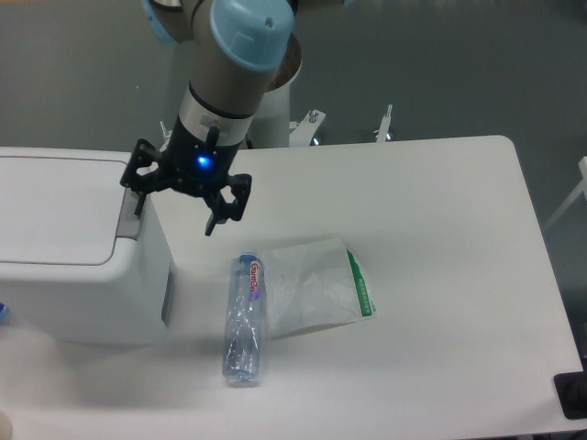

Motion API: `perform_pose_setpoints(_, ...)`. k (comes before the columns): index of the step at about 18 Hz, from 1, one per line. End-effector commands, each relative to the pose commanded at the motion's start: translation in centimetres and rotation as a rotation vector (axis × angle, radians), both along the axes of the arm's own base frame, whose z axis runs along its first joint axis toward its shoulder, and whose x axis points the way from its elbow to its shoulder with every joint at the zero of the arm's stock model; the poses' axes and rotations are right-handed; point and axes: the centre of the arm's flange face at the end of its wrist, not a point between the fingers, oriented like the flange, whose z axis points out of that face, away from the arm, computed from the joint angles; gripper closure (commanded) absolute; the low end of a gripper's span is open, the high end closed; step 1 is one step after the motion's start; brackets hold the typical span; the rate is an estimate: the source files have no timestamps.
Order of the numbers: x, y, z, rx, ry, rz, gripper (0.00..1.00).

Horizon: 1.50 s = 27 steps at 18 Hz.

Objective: Open the trash can
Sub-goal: 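Press the gripper on the bin lid edge to flip it open, then raise the gripper away from the opened bin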

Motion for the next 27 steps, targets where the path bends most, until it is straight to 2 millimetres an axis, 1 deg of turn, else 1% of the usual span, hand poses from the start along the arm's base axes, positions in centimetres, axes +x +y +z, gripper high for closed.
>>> perform_pose_setpoints(4,0.0,0.1,-0.3,-0.003,-0.003,-0.002,0.00)
perform_pose_setpoints(6,0.0,0.2,-0.2,-0.001,-0.001,-0.002,0.00)
perform_pose_setpoints(10,-0.2,0.2,0.6,0.010,0.009,-0.001,0.00)
perform_pose_setpoints(14,-0.5,0.4,2.3,0.036,0.033,-0.002,0.00)
perform_pose_setpoints(16,-1.3,0.7,2.8,0.068,0.065,0.001,0.00)
perform_pose_setpoints(17,-2.4,0.7,2.7,0.080,0.095,0.016,0.00)
perform_pose_setpoints(19,-5.7,-0.1,2.0,0.063,0.181,0.068,0.00)
perform_pose_setpoints(20,-7.1,-0.4,1.3,0.033,0.229,0.089,0.00)
perform_pose_setpoints(21,-9.1,-0.8,0.1,-0.017,0.279,0.117,0.00)
perform_pose_setpoints(22,-11.7,-1.7,-1.5,-0.098,0.369,0.135,0.00)
perform_pose_setpoints(24,-14.5,-3.9,-3.0,-0.180,0.428,0.120,0.00)
perform_pose_setpoints(27,-19.4,-8.4,-5.1,-0.223,0.428,0.096,0.00)
